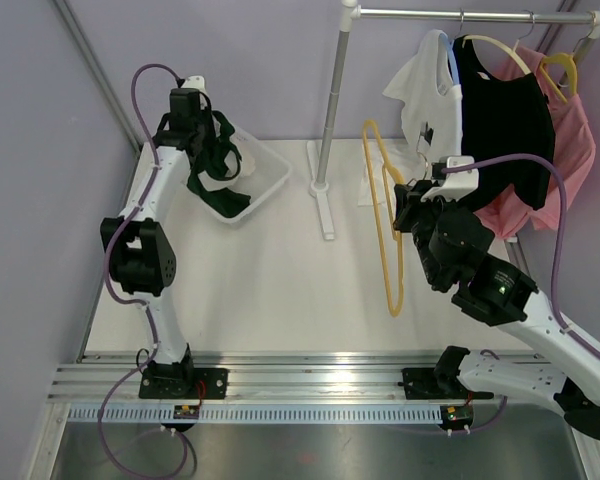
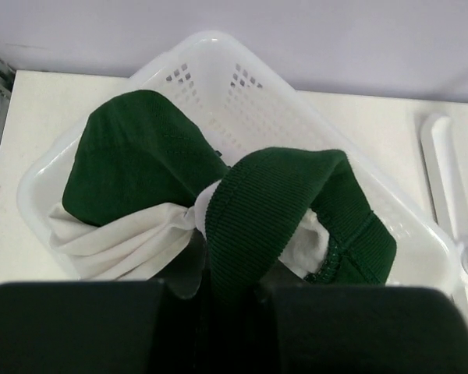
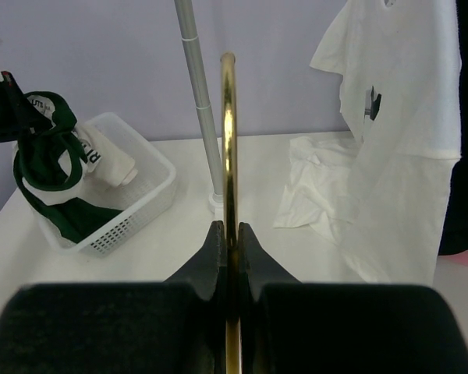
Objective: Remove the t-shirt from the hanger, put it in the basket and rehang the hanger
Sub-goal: Place the tshirt into the basket
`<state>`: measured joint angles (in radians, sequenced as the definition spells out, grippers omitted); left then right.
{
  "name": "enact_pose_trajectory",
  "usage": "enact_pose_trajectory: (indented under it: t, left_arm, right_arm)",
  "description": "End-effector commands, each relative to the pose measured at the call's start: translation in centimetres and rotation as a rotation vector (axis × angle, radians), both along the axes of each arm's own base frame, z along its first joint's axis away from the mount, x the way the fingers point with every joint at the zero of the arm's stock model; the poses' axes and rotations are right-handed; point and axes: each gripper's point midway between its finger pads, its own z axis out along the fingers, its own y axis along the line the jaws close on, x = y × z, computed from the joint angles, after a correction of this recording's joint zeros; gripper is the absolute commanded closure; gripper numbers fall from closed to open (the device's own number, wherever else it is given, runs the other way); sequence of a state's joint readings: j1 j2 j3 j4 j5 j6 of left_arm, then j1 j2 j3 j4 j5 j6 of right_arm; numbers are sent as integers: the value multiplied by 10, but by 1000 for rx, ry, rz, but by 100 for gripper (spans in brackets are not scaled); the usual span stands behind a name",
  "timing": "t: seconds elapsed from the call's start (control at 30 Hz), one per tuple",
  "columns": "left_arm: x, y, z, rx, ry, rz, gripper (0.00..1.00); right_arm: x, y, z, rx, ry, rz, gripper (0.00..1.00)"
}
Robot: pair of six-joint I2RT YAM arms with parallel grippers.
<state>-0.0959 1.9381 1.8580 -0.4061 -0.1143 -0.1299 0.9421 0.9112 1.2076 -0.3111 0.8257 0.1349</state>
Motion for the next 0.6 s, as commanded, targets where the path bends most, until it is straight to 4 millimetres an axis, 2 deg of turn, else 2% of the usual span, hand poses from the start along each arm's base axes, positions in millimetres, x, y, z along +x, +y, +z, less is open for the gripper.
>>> enact_pose_trajectory:
  t: [0.0,0.03,0.1,0.2,0.27,0.4,0.43,0.53,0.57]
  left_arm:
    - [35,18,7,4,-34,36,100]
    - [40,16,-6,13,2,2,100]
    - [43,18,-17,27,16,5,100]
    - [56,35,-28,94,-16,59,100]
    - [64,52,-23,151,-47,113,100]
    - [72,71,-42,314,-8,111,100]
    - [72,72,-57,331,29,101,98]
    - [71,76,-76,375,81,89,89]
    - [70,77,-79,384,87,85,80]
  right_arm:
    - [-3,-7,19,70,-48,-10,100]
    - [-4,-8,20,72,-50,-10,100]
    - [-4,-8,20,73,-52,-7,100]
    - [-4,-8,20,74,-53,-7,100]
    - [-4,-7,18,65,-48,-6,100]
    - [-4,-7,19,71,-49,-6,100]
    - [-4,-7,20,72,-50,-7,100]
    - [-3,-5,20,75,-52,-1,100]
    - [-3,-5,20,76,-53,-1,100]
